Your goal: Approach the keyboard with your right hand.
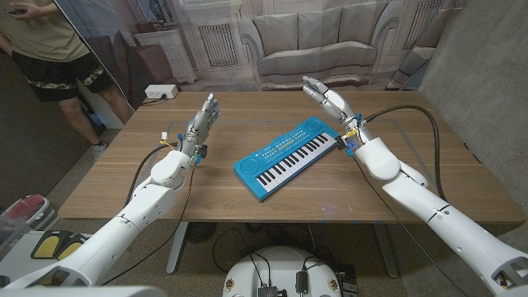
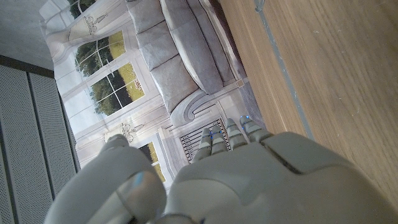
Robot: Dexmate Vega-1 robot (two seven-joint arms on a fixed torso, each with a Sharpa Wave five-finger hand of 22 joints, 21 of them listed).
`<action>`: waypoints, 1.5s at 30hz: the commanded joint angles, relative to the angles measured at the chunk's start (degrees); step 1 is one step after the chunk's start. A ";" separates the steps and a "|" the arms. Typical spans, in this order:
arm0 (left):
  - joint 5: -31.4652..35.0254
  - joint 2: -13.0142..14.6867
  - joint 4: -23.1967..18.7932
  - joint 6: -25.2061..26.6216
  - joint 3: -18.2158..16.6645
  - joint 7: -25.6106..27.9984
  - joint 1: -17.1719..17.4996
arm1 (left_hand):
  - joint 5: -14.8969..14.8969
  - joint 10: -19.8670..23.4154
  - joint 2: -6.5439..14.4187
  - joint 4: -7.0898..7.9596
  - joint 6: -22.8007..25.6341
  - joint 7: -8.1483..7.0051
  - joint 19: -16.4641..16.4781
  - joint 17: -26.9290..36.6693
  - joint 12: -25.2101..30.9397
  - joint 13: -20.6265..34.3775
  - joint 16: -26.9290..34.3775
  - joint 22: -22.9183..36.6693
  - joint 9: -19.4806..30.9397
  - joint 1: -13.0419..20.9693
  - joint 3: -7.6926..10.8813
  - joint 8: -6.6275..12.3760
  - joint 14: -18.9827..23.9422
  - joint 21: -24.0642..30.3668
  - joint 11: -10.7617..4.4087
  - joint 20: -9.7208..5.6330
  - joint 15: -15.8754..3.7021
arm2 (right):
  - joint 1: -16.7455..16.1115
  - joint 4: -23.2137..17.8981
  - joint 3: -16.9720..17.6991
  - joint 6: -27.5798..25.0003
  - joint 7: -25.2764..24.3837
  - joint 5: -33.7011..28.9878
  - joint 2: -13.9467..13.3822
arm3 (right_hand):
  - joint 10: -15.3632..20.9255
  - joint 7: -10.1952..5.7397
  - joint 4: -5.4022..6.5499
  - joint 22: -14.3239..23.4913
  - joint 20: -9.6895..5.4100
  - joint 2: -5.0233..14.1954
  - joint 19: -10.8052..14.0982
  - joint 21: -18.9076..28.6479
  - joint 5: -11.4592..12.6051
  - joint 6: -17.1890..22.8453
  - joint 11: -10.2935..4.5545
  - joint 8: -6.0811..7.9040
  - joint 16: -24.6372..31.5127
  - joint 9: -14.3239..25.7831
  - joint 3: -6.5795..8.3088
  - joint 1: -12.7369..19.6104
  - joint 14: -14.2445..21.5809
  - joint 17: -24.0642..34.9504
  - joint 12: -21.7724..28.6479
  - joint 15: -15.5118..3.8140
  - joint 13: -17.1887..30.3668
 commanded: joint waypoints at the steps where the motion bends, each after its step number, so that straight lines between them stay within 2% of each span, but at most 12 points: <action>1: 0.11 -0.15 0.46 0.01 0.45 -0.45 -0.67 | -0.16 0.17 0.22 0.24 0.45 0.15 -0.49 0.24 -0.14 0.14 -0.25 0.12 0.20 0.46 -0.25 -0.02 0.26 -0.28 0.00 -0.80 0.15 | -0.67 -0.87 -0.09 -0.26 -1.35 -2.89 -0.46 | 0.53 -0.22 -0.44 0.18 -1.70 0.10 0.54 -0.12 0.05 0.68 -0.04 0.35 0.03 0.22 -0.04 0.45 0.48 0.25 0.10 -0.27 0.27; 19: 0.77 -0.02 -0.56 0.28 0.59 0.40 -0.41 | -0.31 0.07 0.31 0.22 0.46 -0.08 -0.61 0.24 -0.24 0.14 -0.30 0.11 0.20 0.62 -0.44 -0.10 0.16 -0.31 -0.03 -0.81 0.17 | -0.64 -1.32 -0.76 -0.94 -2.54 -6.72 -0.95 | 0.99 -0.32 -0.61 0.19 -1.70 0.18 0.65 -0.46 0.10 1.06 -0.20 0.38 0.00 0.23 -0.05 0.59 0.62 0.26 0.12 -0.29 0.27; 29: 1.27 0.13 -1.23 0.29 0.64 0.90 0.06 | -0.41 -0.29 0.37 0.15 -0.17 -0.24 -0.87 0.23 -0.40 0.14 -0.38 0.11 0.19 0.82 -0.57 -0.38 -0.05 -0.40 -0.40 -0.84 0.03 | -0.95 -2.25 -0.69 -2.00 -4.84 -10.67 -1.36 | 1.26 -0.40 -0.67 0.20 -1.75 0.18 0.75 -0.59 0.11 1.25 -0.14 0.39 0.02 0.23 -0.09 0.60 0.77 0.26 0.15 -0.37 0.27; 45: 1.06 0.45 -1.97 0.60 0.42 1.07 0.78 | -0.49 -0.22 0.41 0.07 0.14 -0.14 -0.96 0.23 -0.38 0.14 -0.36 0.11 0.19 1.02 -0.68 -0.25 -0.05 -0.41 -0.17 -0.86 0.17 | -1.22 -3.46 -1.34 -4.73 -7.73 -16.32 -2.18 | 1.57 -0.64 -0.80 0.21 -1.75 0.29 0.92 -0.84 0.14 1.60 -0.45 0.41 0.04 0.23 -0.07 0.73 1.02 0.26 0.14 -0.61 0.27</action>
